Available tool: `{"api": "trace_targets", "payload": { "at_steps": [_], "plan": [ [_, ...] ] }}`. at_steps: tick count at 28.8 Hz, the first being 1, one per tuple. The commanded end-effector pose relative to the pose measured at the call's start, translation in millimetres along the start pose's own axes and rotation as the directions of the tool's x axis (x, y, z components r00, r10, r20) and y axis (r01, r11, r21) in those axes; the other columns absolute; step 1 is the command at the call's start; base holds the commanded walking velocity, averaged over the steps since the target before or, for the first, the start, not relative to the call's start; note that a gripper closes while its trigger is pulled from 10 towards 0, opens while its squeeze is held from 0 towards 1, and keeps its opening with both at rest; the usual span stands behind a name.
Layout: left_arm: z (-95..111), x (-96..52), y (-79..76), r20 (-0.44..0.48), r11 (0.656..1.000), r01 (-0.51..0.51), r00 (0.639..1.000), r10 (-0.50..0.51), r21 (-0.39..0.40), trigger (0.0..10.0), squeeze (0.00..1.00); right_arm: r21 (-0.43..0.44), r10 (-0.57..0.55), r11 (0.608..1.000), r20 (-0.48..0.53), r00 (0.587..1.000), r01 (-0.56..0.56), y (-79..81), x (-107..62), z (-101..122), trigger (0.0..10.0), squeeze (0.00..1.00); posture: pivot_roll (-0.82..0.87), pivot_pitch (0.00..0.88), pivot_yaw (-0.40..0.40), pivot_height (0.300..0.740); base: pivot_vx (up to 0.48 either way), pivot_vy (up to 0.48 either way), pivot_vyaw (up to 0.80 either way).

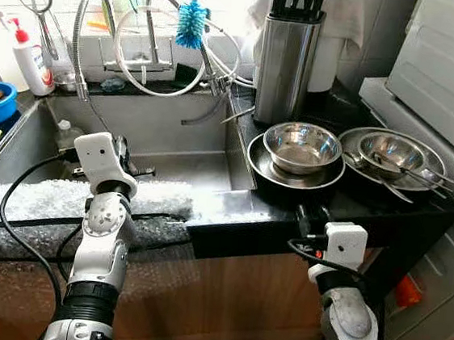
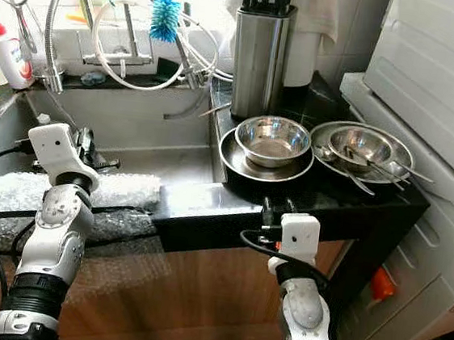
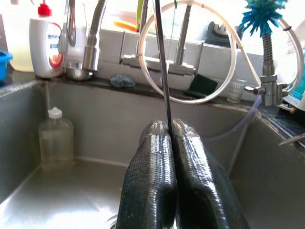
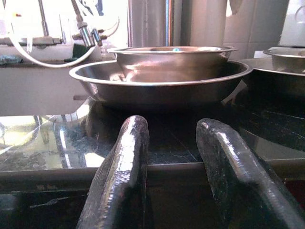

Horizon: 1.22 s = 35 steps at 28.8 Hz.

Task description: Kitchen organization

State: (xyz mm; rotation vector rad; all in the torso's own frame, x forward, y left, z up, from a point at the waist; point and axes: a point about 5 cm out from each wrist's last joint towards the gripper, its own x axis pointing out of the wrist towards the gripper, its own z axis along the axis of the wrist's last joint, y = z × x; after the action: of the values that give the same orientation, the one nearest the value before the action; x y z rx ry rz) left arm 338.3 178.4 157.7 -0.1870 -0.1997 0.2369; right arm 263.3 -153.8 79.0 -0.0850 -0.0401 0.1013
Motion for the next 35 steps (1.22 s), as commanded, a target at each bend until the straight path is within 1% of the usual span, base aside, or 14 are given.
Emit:
{"api": "trace_targets", "payload": {
  "at_steps": [1,5,6,8,11,14,19,20,22,27,30,32,33,35],
  "plan": [
    [10,10.3,-5.4,0.03,1.0,0.022,0.999,-0.022,-0.012,10.0,0.0,0.019,0.001,1.0,-0.351,0.936,0.006,5.4,-40.4,-74,10.0,0.0,-0.01,0.0,0.102,0.74,0.0,0.0,0.0],
    [16,20.0,-9.5,0.035,0.999,0.039,0.999,-0.039,-0.011,10.0,0.0,0.035,-0.003,0.999,-0.421,0.907,0.019,7.9,-52.2,-92,10.0,0.0,-0.01,0.0,0.103,0.74,0.0,0.0,0.0],
    [21,26.3,-12.9,0.041,0.998,0.059,0.997,-0.06,0.005,10.0,0.0,0.055,-0.007,0.998,-0.469,0.883,0.037,9.7,-59.9,-103,10.0,0.0,-0.01,0.0,0.109,0.74,0.0,0.0,0.0],
    [24,29.8,-15.3,0.047,0.997,0.071,0.996,-0.071,0.013,10.0,0.0,0.055,-0.015,0.997,-0.493,0.87,0.049,9.8,-66.0,-109,10.0,0.0,-0.01,0.0,0.11,0.74,0.0,0.0,0.0],
    [25,31.3,-17.3,0.053,0.997,0.081,0.995,-0.081,0.013,10.0,0.0,0.056,-0.04,0.995,-0.488,0.872,0.077,7.4,-71.1,-112,10.0,0.0,-0.01,0.0,0.112,0.74,0.0,0.0,0.0],
    [24,29.3,-17.2,0.057,0.996,0.085,0.995,-0.085,0.006,10.0,0.0,0.01,-0.106,0.993,-0.364,0.925,0.118,-1.7,-69.6,-100,10.0,0.0,-0.01,0.0,0.114,0.74,0.0,0.0,0.0],
    [21,28.1,-17.2,0.055,0.996,0.087,0.995,-0.087,0.006,10.0,0.0,-0.013,-0.123,0.992,-0.279,0.952,0.124,-7.3,-64.9,-86,10.0,0.0,-0.01,0.0,0.115,0.74,0.0,0.0,0.0],
    [21,27.1,-17.9,0.057,0.996,0.091,0.994,-0.091,0.002,10.0,0.0,-0.024,-0.158,0.988,-0.165,0.974,0.156,-16.1,-55.5,-63,10.0,0.0,-0.01,0.0,0.118,0.74,0.0,0.0,0.0],
    [21,26.6,-18.1,0.06,0.995,0.095,0.994,-0.095,0.0,10.0,0.0,-0.031,-0.205,0.979,-0.063,0.977,0.203,-26.0,-46.4,-38,10.0,0.0,-0.02,0.0,0.12,0.74,0.0,0.0,0.0],
    [20,26.4,-18.2,0.061,0.995,0.098,0.993,-0.097,-0.003,10.0,0.0,-0.065,-0.224,0.971,0.102,0.969,0.231,-35.4,-36.5,2,10.0,0.0,-0.02,0.0,0.122,0.74,0.0,0.0,0.0],
    [18,25.4,-19.8,0.057,0.995,0.103,0.993,-0.102,-0.006,10.0,0.0,-0.035,-0.231,0.972,0.061,0.971,0.233,-33.5,-38.7,0,10.0,0.0,-0.03,0.0,0.122,0.74,0.0,0.0,0.0],
    [17,24.9,-21.0,0.054,0.994,0.105,0.993,-0.104,-0.006,10.0,0.0,-0.031,-0.226,0.974,-0.011,0.974,0.225,-30.0,-42.6,-14,10.0,0.0,-0.03,0.0,0.126,0.74,0.0,0.0,0.0],
    [16,24.9,-22.1,0.053,0.994,0.107,0.993,-0.107,-0.004,10.0,0.0,-0.005,-0.196,0.981,-0.107,0.975,0.196,-22.8,-47.1,-33,10.0,0.0,-0.03,0.0,0.126,0.74,0.0,0.0,0.0],
    [16,25.1,-23.1,0.055,0.994,0.11,0.992,-0.11,-0.002,10.0,0.0,-0.014,-0.18,0.984,-0.175,0.968,0.18,-18.1,-51.9,-47,10.0,0.0,-0.03,0.0,0.123,0.74,0.0,0.0,0.0]
  ]
}}
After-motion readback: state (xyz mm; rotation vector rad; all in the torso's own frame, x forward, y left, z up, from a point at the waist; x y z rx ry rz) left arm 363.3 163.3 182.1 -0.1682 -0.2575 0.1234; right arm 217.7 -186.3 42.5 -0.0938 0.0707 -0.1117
